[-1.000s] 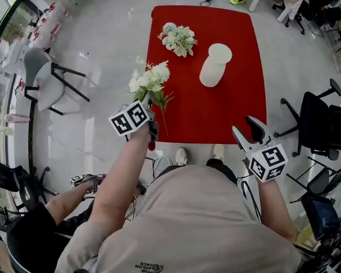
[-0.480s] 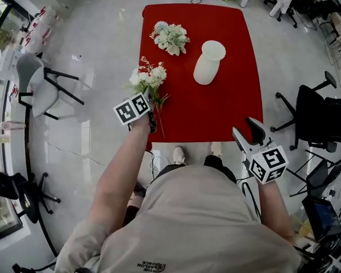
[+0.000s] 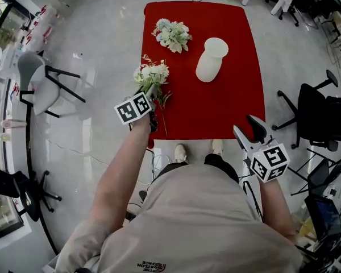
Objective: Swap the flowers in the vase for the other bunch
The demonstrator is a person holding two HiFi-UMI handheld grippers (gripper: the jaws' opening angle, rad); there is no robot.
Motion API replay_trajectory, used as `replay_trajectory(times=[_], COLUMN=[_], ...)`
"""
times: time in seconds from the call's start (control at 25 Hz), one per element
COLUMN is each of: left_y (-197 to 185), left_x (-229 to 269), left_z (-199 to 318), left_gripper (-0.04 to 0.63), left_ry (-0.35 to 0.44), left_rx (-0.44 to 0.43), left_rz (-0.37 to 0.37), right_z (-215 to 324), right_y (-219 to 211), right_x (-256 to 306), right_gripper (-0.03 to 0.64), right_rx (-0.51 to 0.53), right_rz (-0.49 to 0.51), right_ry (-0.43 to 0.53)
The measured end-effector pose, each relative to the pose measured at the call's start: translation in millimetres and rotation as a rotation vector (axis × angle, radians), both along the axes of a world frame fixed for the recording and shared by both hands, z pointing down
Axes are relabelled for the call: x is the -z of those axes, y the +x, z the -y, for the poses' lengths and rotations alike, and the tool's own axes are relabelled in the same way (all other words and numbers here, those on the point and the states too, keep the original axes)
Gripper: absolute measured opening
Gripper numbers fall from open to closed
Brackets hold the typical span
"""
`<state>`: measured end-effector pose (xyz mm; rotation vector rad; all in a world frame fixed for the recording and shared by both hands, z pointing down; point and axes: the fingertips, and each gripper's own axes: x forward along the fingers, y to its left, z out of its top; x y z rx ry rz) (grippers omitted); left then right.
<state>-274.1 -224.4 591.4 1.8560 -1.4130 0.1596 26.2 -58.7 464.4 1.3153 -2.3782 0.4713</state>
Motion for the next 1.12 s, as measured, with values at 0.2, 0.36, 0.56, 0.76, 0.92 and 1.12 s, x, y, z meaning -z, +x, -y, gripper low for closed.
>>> replay_trajectory(times=[0.2, 0.36, 0.56, 0.76, 0.92, 1.12], left_y=[-1.9, -10.0, -10.1, -0.9, 8.1, 22.6], left_x=[16.3, 27.0, 53.8, 88.1, 117.8, 151.6], left_z=[-8.7, -16.7, -30.8, -50.1, -67.8, -92.9], left_gripper=[0.209, 0.210, 0.209, 0.209, 0.209, 0.209], left_ry=[0.045, 0.070, 0.137, 0.210, 0.269, 0.336], left_rx=[-0.017, -0.014, -0.046, -0.104, -0.142, -0.199], left_rz=[0.008, 0.019, 0.025, 0.041, 0.041, 0.052], right_z=[0.9, 1.9, 3.4, 4.7, 3.6, 1.0], right_y=[-12.8, -21.9, -30.7, -39.1, -46.0, -54.0], right_x=[4.1, 7.9, 8.1, 9.6, 10.5, 11.9], right_gripper=[0.227, 0.227, 0.227, 0.227, 0.227, 0.225], right_rx=[0.025, 0.042, 0.053, 0.067, 0.076, 0.084], right_rz=[-0.002, -0.006, -0.001, 0.006, 0.011, 0.019], right_ry=[0.014, 0.026, 0.032, 0.038, 0.045, 0.050])
